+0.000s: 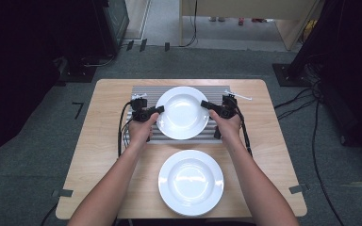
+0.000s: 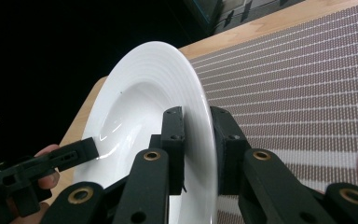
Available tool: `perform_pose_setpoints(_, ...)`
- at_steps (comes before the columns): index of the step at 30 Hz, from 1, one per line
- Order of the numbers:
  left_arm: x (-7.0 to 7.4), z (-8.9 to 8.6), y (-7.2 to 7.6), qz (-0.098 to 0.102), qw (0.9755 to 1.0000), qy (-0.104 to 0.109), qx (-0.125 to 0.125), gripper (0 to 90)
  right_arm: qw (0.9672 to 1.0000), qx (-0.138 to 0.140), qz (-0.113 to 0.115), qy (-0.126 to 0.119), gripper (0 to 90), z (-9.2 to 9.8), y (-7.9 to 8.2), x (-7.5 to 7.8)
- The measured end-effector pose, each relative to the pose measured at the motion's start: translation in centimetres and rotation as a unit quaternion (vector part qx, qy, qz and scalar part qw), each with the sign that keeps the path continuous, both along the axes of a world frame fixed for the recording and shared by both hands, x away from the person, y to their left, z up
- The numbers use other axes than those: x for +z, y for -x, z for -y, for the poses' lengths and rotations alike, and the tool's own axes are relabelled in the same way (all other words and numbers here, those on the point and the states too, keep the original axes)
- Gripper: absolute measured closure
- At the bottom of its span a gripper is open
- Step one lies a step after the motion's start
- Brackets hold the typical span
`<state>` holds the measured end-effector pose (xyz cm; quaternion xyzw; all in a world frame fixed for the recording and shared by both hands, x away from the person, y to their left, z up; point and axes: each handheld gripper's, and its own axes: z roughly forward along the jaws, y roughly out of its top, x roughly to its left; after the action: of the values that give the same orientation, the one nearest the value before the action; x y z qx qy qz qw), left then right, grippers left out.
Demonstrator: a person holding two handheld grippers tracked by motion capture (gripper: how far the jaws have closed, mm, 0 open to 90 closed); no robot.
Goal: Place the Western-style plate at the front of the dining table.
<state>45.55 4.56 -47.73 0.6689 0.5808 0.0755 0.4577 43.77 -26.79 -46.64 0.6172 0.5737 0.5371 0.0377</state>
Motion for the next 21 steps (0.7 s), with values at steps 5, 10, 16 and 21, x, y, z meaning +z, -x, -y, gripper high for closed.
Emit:
perform_pose_setpoints(5,-0.8,0.4,-1.6,-0.014,0.9997,-0.019,0.010,64.6,0.9998,-0.013,-0.008,-0.009,77.8,-0.1,-1.8,-1.6)
perform_pose_setpoints(10,-1.3,0.6,-2.5,-0.026,0.9990,-0.032,0.015,64.8,0.9987,-0.037,-0.022,-0.028,76.9,-0.3,-2.7,-3.5)
perform_pose_setpoints(16,-1.4,0.6,-3.7,-0.047,0.9982,-0.033,0.020,65.6,0.9965,-0.060,-0.037,-0.044,75.8,-0.5,-3.6,-4.6)
perform_pose_setpoints(21,-1.2,0.6,-4.7,-0.047,0.9977,-0.040,0.027,65.2,0.9962,-0.066,-0.037,-0.042,75.6,-0.8,-4.2,-4.5)
